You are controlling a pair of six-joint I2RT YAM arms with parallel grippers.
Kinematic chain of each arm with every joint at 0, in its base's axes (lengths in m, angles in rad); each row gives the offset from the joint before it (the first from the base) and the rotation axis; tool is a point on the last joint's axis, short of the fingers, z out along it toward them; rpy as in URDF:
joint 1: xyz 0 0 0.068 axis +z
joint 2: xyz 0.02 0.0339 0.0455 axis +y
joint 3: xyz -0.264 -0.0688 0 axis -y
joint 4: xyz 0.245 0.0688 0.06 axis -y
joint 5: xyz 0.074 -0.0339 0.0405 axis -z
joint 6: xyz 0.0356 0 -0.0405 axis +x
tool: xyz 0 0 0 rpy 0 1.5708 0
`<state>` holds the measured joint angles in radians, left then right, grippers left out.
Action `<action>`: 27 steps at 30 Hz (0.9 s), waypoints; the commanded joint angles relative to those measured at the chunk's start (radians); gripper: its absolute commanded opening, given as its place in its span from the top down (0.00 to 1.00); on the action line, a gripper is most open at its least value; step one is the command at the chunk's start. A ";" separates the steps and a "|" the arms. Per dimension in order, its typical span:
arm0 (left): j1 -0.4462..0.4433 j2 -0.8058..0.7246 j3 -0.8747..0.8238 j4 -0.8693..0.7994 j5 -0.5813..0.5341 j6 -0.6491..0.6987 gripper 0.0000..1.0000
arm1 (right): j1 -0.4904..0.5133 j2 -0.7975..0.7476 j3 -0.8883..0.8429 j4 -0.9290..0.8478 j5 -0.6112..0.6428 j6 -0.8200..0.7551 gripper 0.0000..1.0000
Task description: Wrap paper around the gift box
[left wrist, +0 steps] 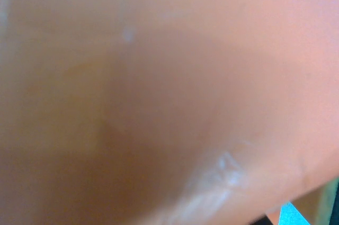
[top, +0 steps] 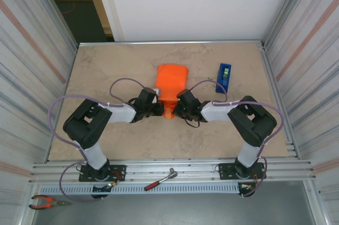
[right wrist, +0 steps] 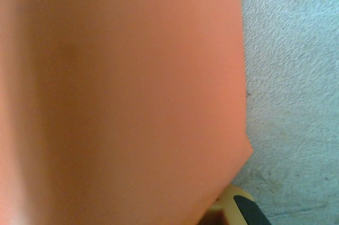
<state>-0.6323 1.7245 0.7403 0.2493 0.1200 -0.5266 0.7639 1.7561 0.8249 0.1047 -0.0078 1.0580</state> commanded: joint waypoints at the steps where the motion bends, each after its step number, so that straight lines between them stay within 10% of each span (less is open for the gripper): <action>1: -0.011 -0.063 -0.018 -0.015 -0.027 0.011 1.00 | 0.023 0.046 -0.011 -0.097 -0.033 -0.007 1.00; 27: -0.063 -0.084 -0.084 -0.010 -0.017 -0.018 1.00 | 0.030 0.052 -0.003 -0.103 -0.032 -0.007 1.00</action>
<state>-0.6895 1.6192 0.6224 0.2436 0.1104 -0.5560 0.7666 1.7615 0.8341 0.0986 -0.0082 1.0580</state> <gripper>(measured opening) 0.062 0.059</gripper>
